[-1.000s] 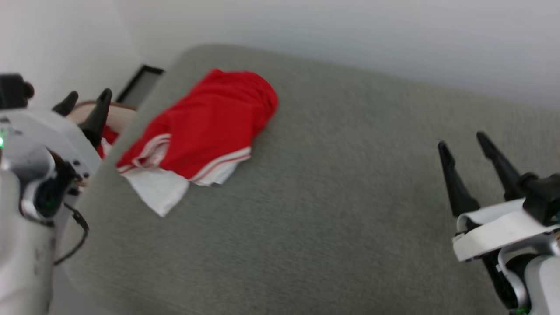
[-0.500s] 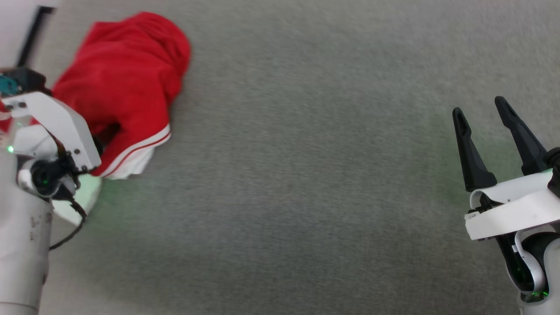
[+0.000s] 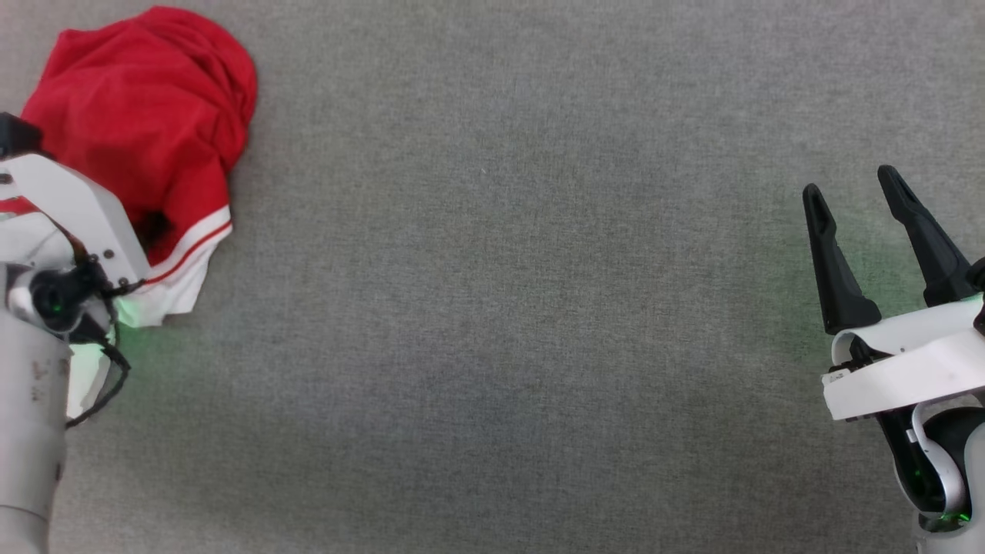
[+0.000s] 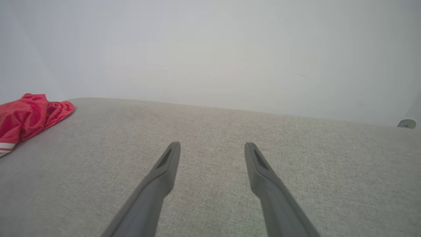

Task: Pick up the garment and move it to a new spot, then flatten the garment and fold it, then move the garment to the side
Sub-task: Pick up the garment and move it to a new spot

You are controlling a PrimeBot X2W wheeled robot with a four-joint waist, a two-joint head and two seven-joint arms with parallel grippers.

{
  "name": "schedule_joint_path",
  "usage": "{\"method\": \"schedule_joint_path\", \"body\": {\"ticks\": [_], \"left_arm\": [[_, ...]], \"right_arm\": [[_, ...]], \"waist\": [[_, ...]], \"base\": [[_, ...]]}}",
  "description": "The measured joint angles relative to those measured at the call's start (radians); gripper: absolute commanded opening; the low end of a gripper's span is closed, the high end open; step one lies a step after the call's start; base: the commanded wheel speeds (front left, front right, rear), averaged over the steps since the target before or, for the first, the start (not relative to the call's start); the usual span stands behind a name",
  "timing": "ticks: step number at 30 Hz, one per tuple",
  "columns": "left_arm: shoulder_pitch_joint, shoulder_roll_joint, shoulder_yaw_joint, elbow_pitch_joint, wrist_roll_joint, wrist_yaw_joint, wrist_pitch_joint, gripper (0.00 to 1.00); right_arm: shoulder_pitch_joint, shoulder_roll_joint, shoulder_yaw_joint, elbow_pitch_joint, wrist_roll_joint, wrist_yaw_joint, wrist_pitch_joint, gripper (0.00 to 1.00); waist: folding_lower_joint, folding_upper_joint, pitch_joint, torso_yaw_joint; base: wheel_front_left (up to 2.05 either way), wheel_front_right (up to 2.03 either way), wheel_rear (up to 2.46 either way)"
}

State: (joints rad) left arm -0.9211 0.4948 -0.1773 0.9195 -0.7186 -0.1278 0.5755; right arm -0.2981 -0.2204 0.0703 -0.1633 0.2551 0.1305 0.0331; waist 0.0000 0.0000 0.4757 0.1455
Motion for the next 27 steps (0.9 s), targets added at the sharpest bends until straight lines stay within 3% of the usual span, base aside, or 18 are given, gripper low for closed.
{"method": "schedule_joint_path", "body": {"ticks": [7,18,27], "left_arm": [[-0.003,0.007,-0.057,-0.046,-0.009,-0.001,-0.059,0.0],[-0.081,0.129,-0.128,-0.233,0.0,-0.001,-0.13,0.0],[-0.189,0.16,-0.164,-0.362,0.06,-0.001,-0.152,0.0]], "right_arm": [[0.033,0.016,-0.018,0.025,0.005,0.0,-0.007,1.0],[0.087,0.042,-0.035,0.073,0.017,0.0,-0.033,1.0],[0.108,0.07,-0.039,0.114,0.025,0.0,-0.062,1.0]], "waist": [[0.0,0.0,-0.06,0.013],[0.0001,0.0,-0.203,0.049],[0.0,0.0,-0.319,0.074]], "base": [[0.0,0.0,0.0],[0.0,0.0,0.0],[0.0,0.0,0.0]]}}
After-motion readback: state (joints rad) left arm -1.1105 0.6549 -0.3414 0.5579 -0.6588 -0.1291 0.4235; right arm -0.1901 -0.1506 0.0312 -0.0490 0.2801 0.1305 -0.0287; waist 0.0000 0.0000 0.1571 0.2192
